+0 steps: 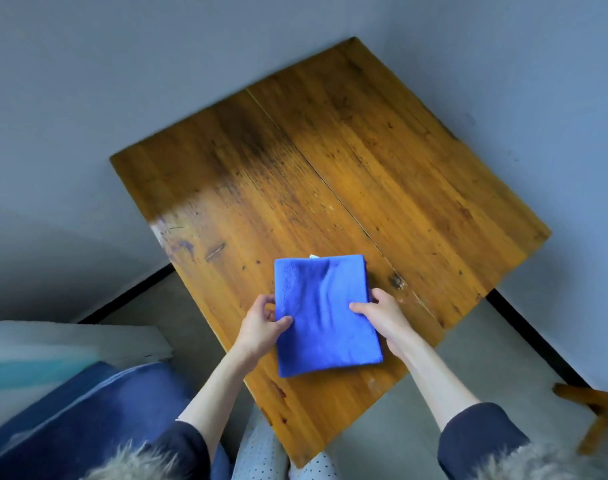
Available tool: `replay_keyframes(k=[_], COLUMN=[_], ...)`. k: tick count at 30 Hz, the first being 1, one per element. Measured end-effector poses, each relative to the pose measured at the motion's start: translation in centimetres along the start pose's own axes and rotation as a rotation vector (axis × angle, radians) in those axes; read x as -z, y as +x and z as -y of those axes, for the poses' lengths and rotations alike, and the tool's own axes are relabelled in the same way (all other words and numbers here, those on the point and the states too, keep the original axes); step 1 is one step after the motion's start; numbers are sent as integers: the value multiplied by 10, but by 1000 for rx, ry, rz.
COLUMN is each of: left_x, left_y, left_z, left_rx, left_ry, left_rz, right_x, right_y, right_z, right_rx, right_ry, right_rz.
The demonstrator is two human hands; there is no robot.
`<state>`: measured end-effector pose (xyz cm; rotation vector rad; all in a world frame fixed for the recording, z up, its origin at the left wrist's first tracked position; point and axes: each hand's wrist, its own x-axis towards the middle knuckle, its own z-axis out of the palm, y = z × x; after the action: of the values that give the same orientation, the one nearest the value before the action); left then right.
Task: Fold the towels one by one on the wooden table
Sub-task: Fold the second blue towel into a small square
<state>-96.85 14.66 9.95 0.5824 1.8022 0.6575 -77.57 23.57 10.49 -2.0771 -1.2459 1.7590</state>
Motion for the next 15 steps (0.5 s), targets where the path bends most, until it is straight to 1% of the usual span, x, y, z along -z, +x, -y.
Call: replay_keyframes(k=[3,8,11,15], left_x=[33,109,150,186], left_y=[-18,-68,-106,-163], left_z=[-7,-7,5,32], left_rx=[-18,-79,-99,-104], left_ry=[-40,-187,-317,-441], left_rz=[-33,-156,-225,-377], right_x=[-18,-53,-80,-124], right_y=[-23,-72,-101,-140], right_z=[24,74,101,127], right_rx=[109,274,344,397], right_ry=[-43,-60,-53,-141], right_rz=[58,236,390,599])
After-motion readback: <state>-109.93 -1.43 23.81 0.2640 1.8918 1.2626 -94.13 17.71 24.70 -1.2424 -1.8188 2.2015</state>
